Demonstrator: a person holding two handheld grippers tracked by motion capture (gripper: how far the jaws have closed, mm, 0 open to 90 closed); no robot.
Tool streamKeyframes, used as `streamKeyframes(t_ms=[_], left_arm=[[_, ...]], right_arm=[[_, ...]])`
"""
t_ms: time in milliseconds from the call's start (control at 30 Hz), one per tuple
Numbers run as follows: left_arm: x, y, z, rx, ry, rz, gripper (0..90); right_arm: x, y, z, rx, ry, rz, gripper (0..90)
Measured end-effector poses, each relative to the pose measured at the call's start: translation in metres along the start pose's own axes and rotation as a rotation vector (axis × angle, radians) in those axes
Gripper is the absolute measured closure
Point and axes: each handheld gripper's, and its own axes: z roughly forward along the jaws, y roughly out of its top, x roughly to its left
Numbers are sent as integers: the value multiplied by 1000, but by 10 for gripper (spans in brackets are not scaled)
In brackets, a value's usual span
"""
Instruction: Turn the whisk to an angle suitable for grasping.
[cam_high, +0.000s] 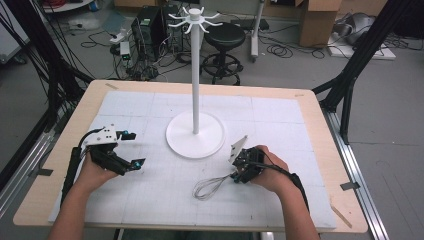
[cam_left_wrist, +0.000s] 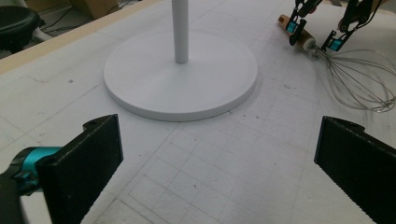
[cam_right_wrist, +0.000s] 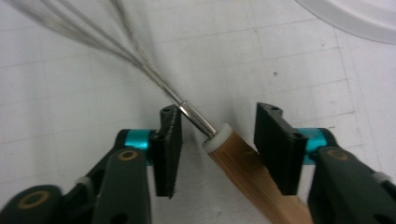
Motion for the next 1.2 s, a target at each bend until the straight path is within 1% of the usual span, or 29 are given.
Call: streamKeyframes(t_ms=[67, 133, 167, 200, 233, 333, 367, 400, 433, 500, 533, 567, 700, 733, 767, 833, 867, 900, 933, 1000, 1033, 1067, 1100, 1167, 1200], left_arm=[[0, 0, -1, 0, -1, 0, 17], [-1, 1, -2, -1, 1, 5, 17], [-1, 1, -1, -5, 1, 3, 17], [-1, 1, -2, -5, 1, 4, 17], [-1, 1, -2, -7, 1, 2, 17], [0, 1, -2, -6, 1, 5, 17], [0, 1, -2, -8, 2, 1, 17], [0, 1, -2, -8, 3, 0, 17], [0, 1, -2, -9, 3, -1, 17], [0, 1, -2, -7, 0, 0, 17], [0, 1, -2, -7, 2, 1, 17], [0, 1, -3, -7, 2, 2, 17], [0, 1, -3, -14, 4, 2, 17], [0, 1, -3, -13, 4, 1, 17], [0, 1, -3, -12, 5, 1, 17], [0, 1, -3, -9, 3, 1, 17], [0, 1, -3, -11, 3, 0, 17], [0, 1, -3, -8, 4, 1, 17], [0, 1, -3, -9, 5, 1, 17], [0, 1, -3, -10, 9, 1, 17], [0, 2, -3, -12, 9, 3, 17], [0, 2, -4, -12, 8, 2, 17], [0, 2, -4, -13, 9, 3, 17], [0, 1, -5, -14, 12, -3, 17], [1, 1, -5, -14, 11, -2, 17]], right_arm=[[2, 2, 0, 2, 9, -5, 636], [4, 3, 0, -4, 14, 7, 694], [5, 3, 1, -21, 23, 9, 735], [5, 3, 1, -21, 23, 9, 735], [7, 5, 2, -43, 28, 15, 738], [10, 7, 4, -47, 26, 13, 735], [11, 7, 3, -43, 19, 11, 722], [11, 6, 4, -56, 10, 20, 561], [11, 6, 4, -56, 10, 20, 561], [13, 2, 0, -66, -7, 39, 516], [15, -4, -5, -92, -20, 49, 492], [15, -4, -5, -92, -20, 49, 492], [18, -26, -19, -151, -44, 86, 462], [19, -37, -22, -156, -58, 110, 458], [19, -37, -22, -156, -58, 110, 458], [18, -48, -22, -151, -68, 127, 467], [18, -52, -22, -144, -74, 136, 487], [17, -56, -21, -135, -68, 144, 517], [17, -58, -19, -129, -60, 154, 567], [16, -59, -18, -136, -50, 150, 643], [17, -57, -18, -132, -48, 130, 655], [19, -51, -16, -136, -33, 93, 688], [19, -51, -16, -136, -33, 93, 688], [20, -42, -12, -140, -17, 57, 713], [20, -38, -11, -140, -11, 50, 714]])
